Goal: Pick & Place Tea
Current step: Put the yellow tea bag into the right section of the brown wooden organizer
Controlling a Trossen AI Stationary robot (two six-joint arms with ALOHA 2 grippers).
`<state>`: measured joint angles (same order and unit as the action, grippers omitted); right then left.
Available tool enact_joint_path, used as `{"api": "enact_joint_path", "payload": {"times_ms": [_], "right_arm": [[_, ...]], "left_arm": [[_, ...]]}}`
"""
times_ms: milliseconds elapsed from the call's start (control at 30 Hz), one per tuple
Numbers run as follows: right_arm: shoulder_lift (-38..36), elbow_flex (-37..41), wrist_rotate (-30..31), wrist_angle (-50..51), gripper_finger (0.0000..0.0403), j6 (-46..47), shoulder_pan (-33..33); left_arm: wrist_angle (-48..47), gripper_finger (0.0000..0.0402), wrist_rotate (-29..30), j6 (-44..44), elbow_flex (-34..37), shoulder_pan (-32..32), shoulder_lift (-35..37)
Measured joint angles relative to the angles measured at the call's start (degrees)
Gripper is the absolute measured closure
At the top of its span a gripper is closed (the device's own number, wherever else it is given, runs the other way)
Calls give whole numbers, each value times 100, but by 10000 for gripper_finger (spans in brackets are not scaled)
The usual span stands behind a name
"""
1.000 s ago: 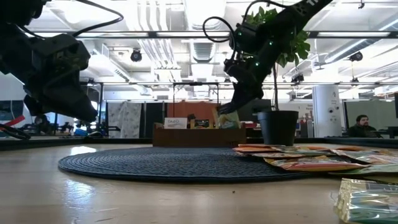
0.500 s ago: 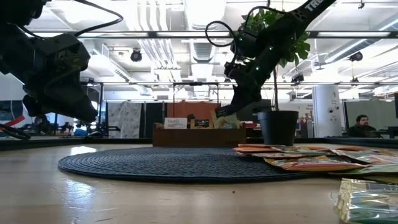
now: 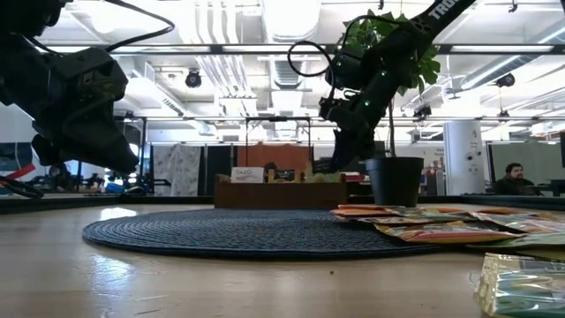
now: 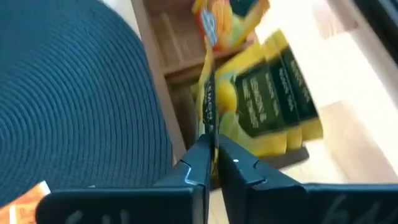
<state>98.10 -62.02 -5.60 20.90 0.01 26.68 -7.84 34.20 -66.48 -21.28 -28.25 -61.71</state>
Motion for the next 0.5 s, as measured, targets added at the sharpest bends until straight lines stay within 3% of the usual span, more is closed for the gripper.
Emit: {"api": "enact_joint_path", "payload": {"times_ms": [333,500], "right_arm": [[-20,-44,303,190,275,236,-27],[-297,-158,319,308,248,261,-281]], "left_arm": [[-65,312,-2,0,0,0,0],[-63,312,-2,-11,0,0,0]]}}
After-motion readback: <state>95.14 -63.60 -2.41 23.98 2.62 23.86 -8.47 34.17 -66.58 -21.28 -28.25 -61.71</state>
